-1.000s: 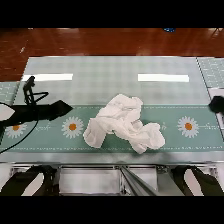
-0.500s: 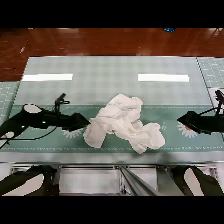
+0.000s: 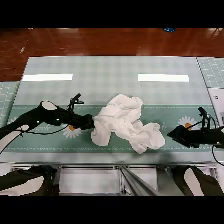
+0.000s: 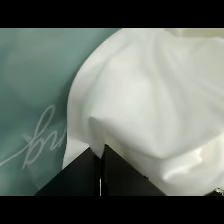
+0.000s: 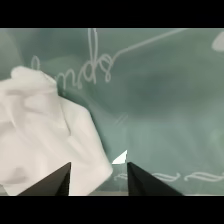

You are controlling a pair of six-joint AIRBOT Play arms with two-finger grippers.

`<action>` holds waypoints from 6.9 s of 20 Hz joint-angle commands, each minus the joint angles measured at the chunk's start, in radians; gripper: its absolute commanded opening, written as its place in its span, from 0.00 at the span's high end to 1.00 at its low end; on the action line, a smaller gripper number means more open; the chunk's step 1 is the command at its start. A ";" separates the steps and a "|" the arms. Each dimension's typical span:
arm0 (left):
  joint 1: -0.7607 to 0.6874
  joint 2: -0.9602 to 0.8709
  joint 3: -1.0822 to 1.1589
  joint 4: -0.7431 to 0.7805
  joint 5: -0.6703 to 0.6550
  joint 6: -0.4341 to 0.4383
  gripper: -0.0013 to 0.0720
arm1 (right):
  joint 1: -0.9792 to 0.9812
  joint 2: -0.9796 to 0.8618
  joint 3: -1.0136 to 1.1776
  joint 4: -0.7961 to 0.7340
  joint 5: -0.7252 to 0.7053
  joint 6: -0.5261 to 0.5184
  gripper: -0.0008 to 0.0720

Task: Fold the shirts.

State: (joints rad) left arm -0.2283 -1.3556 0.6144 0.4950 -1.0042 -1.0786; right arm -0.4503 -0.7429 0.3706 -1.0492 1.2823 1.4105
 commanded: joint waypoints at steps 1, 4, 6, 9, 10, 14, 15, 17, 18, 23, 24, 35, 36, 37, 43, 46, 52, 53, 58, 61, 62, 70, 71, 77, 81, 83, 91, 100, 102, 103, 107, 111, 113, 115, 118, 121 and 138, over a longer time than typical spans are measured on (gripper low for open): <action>-0.009 -0.005 0.042 -0.002 0.000 0.004 0.96 | -0.001 -0.012 -0.042 0.021 0.010 -0.004 0.43; -0.009 -0.005 0.042 -0.002 0.000 0.004 0.96 | 0.000 -0.105 -0.042 0.061 0.009 -0.037 0.43; -0.009 -0.005 0.042 -0.002 0.000 0.004 0.96 | 0.000 -0.171 -0.042 0.120 -0.011 -0.076 0.43; -0.009 -0.006 0.042 -0.002 0.002 0.004 0.96 | 0.072 -0.275 -0.042 0.165 -0.085 -0.095 0.43; -0.009 -0.006 0.042 -0.002 0.004 0.004 0.96 | 0.143 -0.315 -0.042 0.196 -0.120 -0.097 0.43; 0.013 0.000 0.069 -0.003 -0.001 0.001 0.96 | 0.343 -0.400 0.036 0.359 -0.181 -0.182 0.96; 0.034 0.009 0.099 -0.003 -0.015 0.001 0.96 | 0.348 -0.393 0.089 0.385 -0.147 -0.200 0.96; 0.086 0.042 0.188 -0.004 -0.048 0.000 0.96 | 0.347 -0.346 0.256 0.381 -0.100 -0.191 0.96; 0.115 0.065 0.243 -0.019 -0.059 -0.003 0.96 | 0.347 -0.318 0.356 0.367 -0.097 -0.166 0.96; 0.255 0.209 0.646 -0.167 -0.042 -0.018 0.96 | 0.348 -0.274 1.028 0.166 -0.106 -0.031 0.96; 0.278 0.237 0.748 -0.167 -0.035 -0.024 0.96 | 0.348 -0.274 1.167 0.108 -0.100 -0.004 0.96; 0.524 0.629 1.220 0.169 0.006 -0.132 0.96 | 0.348 -0.027 1.639 -0.201 0.060 0.053 0.96; 0.543 0.672 1.220 0.232 0.003 -0.154 0.96 | 0.348 0.005 1.639 -0.242 0.090 0.062 0.96; 0.555 0.708 1.220 0.283 -0.008 -0.171 0.96 | 0.348 0.031 1.638 -0.267 0.119 0.070 0.96; 0.566 0.784 1.155 0.377 -0.316 -0.262 0.96 | 0.348 0.113 1.523 -0.268 0.233 0.100 0.96; 0.566 0.780 0.927 0.355 -0.408 -0.270 0.96 | 0.348 0.113 1.340 -0.206 0.228 0.094 0.96; 0.539 0.675 0.211 0.169 -0.143 -0.167 0.96 | 0.348 0.042 0.822 -0.179 -0.011 0.083 0.96; 0.513 0.615 0.143 0.163 -0.036 -0.155 0.96 | 0.348 -0.006 0.761 -0.179 -0.078 0.077 0.96; 0.365 0.227 0.277 0.151 0.280 -0.098 0.96 | 0.348 -0.396 0.791 -0.159 -0.335 0.059 0.96; 0.312 -0.019 0.512 0.151 0.286 -0.100 0.96 | 0.348 -0.662 0.957 -0.071 -0.348 0.034 0.96; 0.299 -0.094 0.588 0.151 0.271 -0.102 0.96 | 0.348 -0.743 1.017 -0.031 -0.348 0.034 0.96; 0.390 -0.279 0.912 0.274 -0.087 -0.201 0.29 | 0.239 -0.962 1.320 0.124 -0.196 0.054 0.42; 0.442 -0.274 0.940 0.349 -0.193 -0.280 0.29 | 0.190 -0.943 1.337 0.124 -0.141 0.061 0.42; 0.645 -0.044 0.615 0.482 -0.389 -0.285 0.29 | -0.040 -0.681 1.060 -0.122 0.037 0.058 0.43; 0.724 0.195 0.138 0.469 -0.300 -0.183 0.29 | -0.114 -0.409 0.493 0.075 -0.169 -0.039 0.43; 0.772 0.270 -0.016 0.454 -0.277 -0.163 0.29 | -0.129 -0.317 0.335 0.184 -0.171 -0.128 0.43; 0.663 0.261 -0.232 0.271 -0.159 -0.145 0.29 | -0.127 -0.234 0.234 0.293 -0.156 -0.171 0.43; 0.471 0.194 -0.170 0.221 0.000 -0.186 0.96 | -0.386 -0.234 0.228 0.132 -0.114 -0.093 0.43; 0.471 0.194 -0.150 0.221 0.000 -0.186 0.96 | -0.372 -0.235 0.156 0.045 -0.098 -0.012 0.43; 0.471 0.194 -0.146 0.221 -0.003 -0.186 0.96 | -0.349 -0.238 0.124 0.045 -0.098 0.013 0.43; 0.471 0.194 -0.146 0.221 -0.015 -0.186 0.96 | -0.245 -0.295 0.095 0.047 -0.101 0.009 0.43; 0.471 0.194 -0.146 0.220 -0.016 -0.186 0.96 | -0.183 -0.403 0.095 0.108 -0.153 -0.028 0.43; 0.471 0.194 -0.146 0.220 -0.015 -0.186 0.96 | -0.151 -0.447 0.096 0.209 -0.226 -0.065 0.43; 0.471 0.194 -0.146 0.216 -0.008 -0.186 0.96 | -0.099 -0.481 0.108 0.314 -0.275 -0.120 0.60; 0.471 0.201 -0.078 0.161 -0.019 -0.143 0.96 | -0.013 -0.489 0.232 0.413 -0.253 -0.203 0.96; 0.471 0.233 0.140 0.014 -0.028 -0.132 0.96 | 0.058 -0.489 0.531 0.418 -0.141 -0.196 0.96; 0.473 0.509 1.319 0.417 -0.069 -0.254 0.96 | 0.122 -0.101 1.609 -0.066 0.079 0.014 0.96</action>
State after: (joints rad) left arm 0.2436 -0.9409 1.8843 0.6994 -1.0477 -1.2831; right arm -0.3298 -0.9508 1.9553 -0.9874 1.3201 1.3888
